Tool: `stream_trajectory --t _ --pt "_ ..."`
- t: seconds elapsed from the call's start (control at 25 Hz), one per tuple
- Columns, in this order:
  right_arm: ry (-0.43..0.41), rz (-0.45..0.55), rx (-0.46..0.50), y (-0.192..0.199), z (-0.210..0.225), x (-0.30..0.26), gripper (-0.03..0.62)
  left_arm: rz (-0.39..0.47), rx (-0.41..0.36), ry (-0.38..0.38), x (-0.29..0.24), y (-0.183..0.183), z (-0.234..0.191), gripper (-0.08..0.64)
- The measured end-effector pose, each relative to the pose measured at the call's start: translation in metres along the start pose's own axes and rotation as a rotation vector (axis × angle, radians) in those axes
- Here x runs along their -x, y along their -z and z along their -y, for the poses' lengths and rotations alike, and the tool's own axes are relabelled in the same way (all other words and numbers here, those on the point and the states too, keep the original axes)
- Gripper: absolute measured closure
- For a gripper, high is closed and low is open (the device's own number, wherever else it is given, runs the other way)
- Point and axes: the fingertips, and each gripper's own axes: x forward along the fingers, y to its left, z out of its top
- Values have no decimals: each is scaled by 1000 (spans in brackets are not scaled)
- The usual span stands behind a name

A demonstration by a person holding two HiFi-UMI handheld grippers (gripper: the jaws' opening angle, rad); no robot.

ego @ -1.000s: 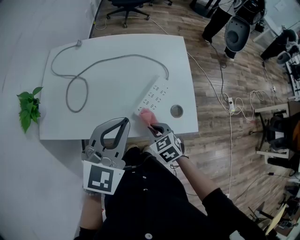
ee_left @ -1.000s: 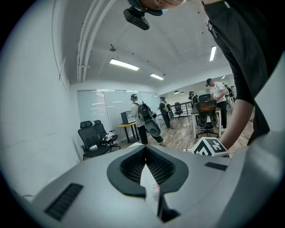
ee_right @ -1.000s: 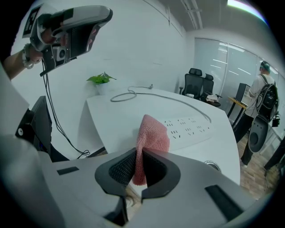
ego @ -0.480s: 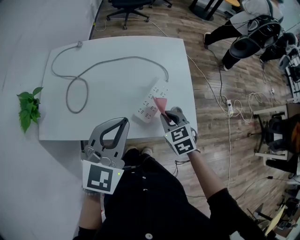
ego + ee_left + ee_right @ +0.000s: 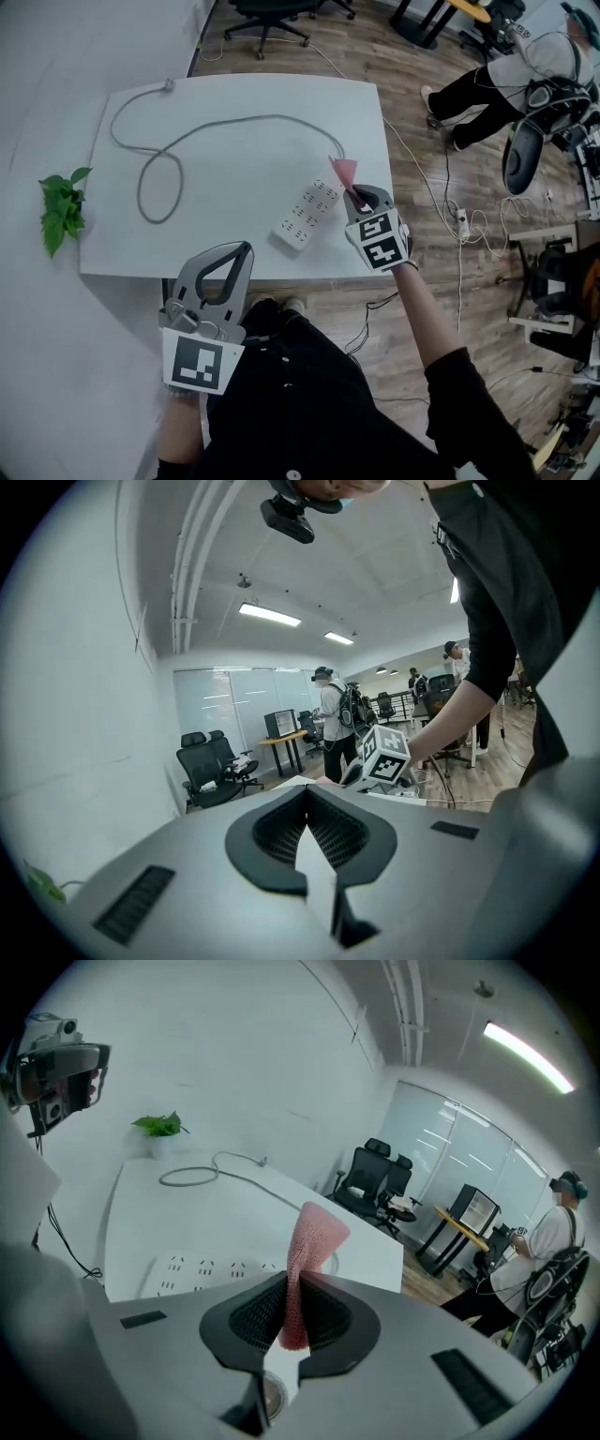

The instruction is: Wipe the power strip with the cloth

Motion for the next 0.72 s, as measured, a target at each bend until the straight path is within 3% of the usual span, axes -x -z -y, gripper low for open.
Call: stream_trajectory --t 0.36,0.72 --pt "1 -76 87 -6 27 -49 543 -27 8 -46 10 9 -7 546" --pt "-38 -141 93 -3 27 -78 543 -49 19 -80 18 14 -11 546"
